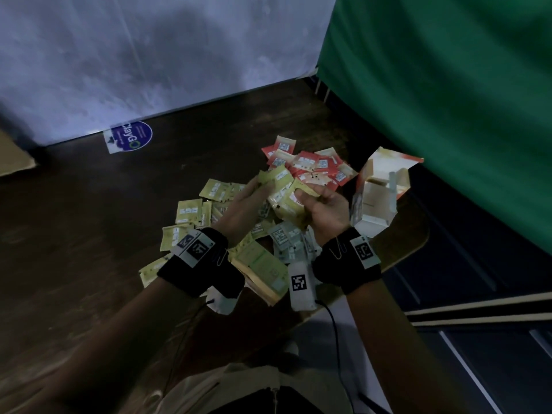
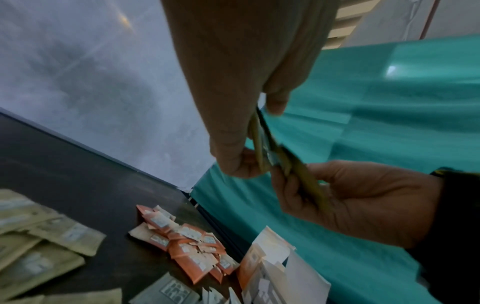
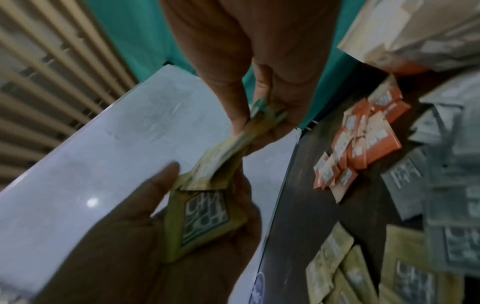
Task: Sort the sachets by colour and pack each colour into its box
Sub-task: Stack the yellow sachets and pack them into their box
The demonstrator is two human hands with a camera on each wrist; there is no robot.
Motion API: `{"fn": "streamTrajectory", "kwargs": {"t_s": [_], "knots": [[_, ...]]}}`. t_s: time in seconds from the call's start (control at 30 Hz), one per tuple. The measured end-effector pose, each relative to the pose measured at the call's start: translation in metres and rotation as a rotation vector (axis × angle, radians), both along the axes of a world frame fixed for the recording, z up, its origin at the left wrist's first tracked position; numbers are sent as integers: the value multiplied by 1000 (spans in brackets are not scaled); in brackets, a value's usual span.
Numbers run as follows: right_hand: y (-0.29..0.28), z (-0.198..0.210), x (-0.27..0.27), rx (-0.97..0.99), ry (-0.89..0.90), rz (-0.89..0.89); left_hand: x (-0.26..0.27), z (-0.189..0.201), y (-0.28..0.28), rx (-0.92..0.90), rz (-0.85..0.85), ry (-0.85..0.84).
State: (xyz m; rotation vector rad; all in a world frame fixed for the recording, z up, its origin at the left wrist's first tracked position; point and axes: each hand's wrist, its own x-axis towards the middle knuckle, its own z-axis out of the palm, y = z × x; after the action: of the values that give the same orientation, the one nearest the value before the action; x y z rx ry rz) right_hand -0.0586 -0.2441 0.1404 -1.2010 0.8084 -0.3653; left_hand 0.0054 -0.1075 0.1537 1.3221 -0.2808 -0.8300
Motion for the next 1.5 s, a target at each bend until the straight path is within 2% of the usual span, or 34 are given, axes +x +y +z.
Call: {"fn": "streamTrajectory", "kwargs": {"t_s": [0.07, 0.2, 0.27, 0.33, 0.4, 0.5, 0.53, 0.6, 0.7, 0.77, 0.83, 0.9, 0.97, 1.03, 1.13, 1.23, 1.3, 1.37, 1.43, 1.5], "knots": [[4, 1, -4, 71, -11, 39, -2, 0, -6, -40, -5, 6], [6, -5, -7, 62, -9, 18, -5, -3, -16, -33, 5, -1], [5, -5, -11, 17, 12, 24, -4, -7, -17, -24, 28, -5], [3, -4, -17, -83, 2, 51, -4, -8, -18, -98, 57, 12], [1, 4, -22, -191, -96, 19, -2, -7, -17, -166, 91, 39], [-4, 8, -23, -384, -373, -1, -3, -6, -15, -67, 63, 145], [-3, 4, -22, -481, -407, 61, -5, -6, -14, -17, 2, 191], [1, -7, -22, -656, -390, 311, -8, -4, -15, 7, -78, 267], [-2, -20, -25, -778, -317, 613, -6, -4, -15, 27, -41, 284], [-6, -18, -25, -792, -203, 669, -2, -6, -9, 87, 22, 292], [-3, -12, -23, -964, -89, 635, -2, -7, -3, 113, 22, 292], [3, -9, -16, -1041, 19, 700, -8, -5, -1, 179, -75, 253], [10, -14, -9, -980, 25, 785, -16, 0, -2, 252, -180, 174], [12, -23, -6, -910, 3, 791, -18, 1, -1, 328, -265, 52], [7, -29, -10, -827, 69, 665, -11, 5, 11, 367, -390, -44], [-5, -31, -19, -790, 113, 524, 10, -1, 42, 423, -446, -134], [-13, -33, -26, -750, 125, 469, 31, -23, 68, 575, -365, -288], [-16, -34, -32, -727, 157, 458, 45, -50, 96, 843, -300, -485], [-15, -37, -35, -714, 186, 509, 44, -77, 112, 1059, -435, -653], [-8, -39, -36, -728, 210, 562, 30, -99, 114, 1184, -609, -714]]}}
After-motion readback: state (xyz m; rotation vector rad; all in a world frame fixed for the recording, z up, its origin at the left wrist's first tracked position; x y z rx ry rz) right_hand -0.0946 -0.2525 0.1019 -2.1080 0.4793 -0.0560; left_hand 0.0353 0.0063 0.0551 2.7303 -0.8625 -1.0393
